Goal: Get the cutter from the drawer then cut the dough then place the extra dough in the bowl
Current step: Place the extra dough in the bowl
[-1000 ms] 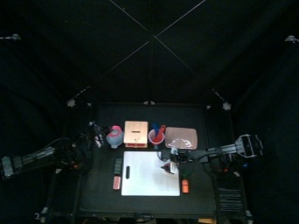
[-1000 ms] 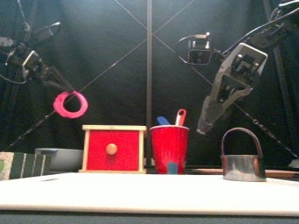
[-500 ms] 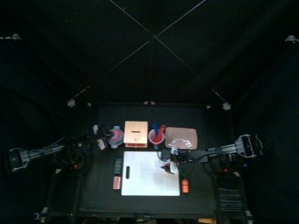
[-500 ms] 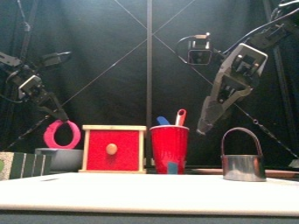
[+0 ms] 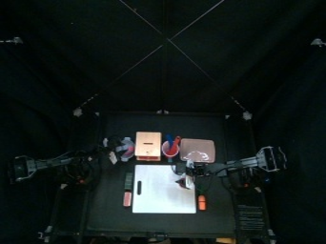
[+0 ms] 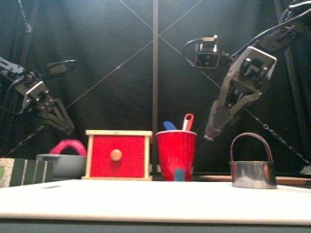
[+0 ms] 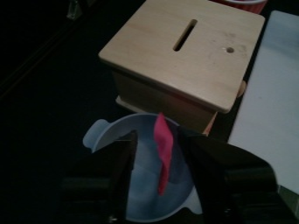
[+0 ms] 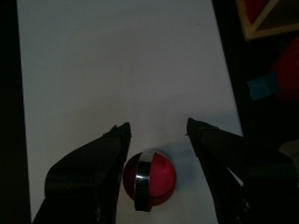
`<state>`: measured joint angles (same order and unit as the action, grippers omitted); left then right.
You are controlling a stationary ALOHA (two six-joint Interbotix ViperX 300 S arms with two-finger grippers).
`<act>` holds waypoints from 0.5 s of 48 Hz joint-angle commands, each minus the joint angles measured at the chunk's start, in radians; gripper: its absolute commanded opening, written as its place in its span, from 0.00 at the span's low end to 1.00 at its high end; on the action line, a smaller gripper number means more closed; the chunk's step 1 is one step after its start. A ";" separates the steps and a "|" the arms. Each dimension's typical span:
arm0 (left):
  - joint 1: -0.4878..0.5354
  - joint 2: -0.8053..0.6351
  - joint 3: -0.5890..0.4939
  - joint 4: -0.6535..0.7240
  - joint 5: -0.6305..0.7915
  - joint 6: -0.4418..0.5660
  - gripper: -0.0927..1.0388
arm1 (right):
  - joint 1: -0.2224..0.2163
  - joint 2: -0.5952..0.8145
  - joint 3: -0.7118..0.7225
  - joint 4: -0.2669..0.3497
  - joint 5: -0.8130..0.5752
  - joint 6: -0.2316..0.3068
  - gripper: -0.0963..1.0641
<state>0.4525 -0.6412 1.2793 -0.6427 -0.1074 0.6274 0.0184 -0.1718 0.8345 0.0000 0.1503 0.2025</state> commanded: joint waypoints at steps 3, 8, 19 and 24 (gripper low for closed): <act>0.026 0.002 -0.003 -0.074 -0.009 0.002 0.88 | -0.003 -0.012 -0.009 0.000 -0.006 0.002 0.84; 0.029 0.002 -0.003 -0.094 -0.011 0.002 0.89 | -0.003 -0.012 -0.011 0.000 -0.006 0.002 0.84; 0.015 -0.003 -0.023 -0.097 -0.035 0.002 0.89 | -0.005 -0.012 -0.021 -0.006 -0.008 -0.011 0.84; -0.034 -0.003 -0.041 -0.094 -0.052 0.005 0.89 | -0.011 -0.018 -0.037 -0.040 -0.021 -0.005 0.84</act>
<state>0.4510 -0.6443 1.2778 -0.7394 -0.1396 0.6289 0.0153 -0.1703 0.8253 -0.0215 0.1457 0.1963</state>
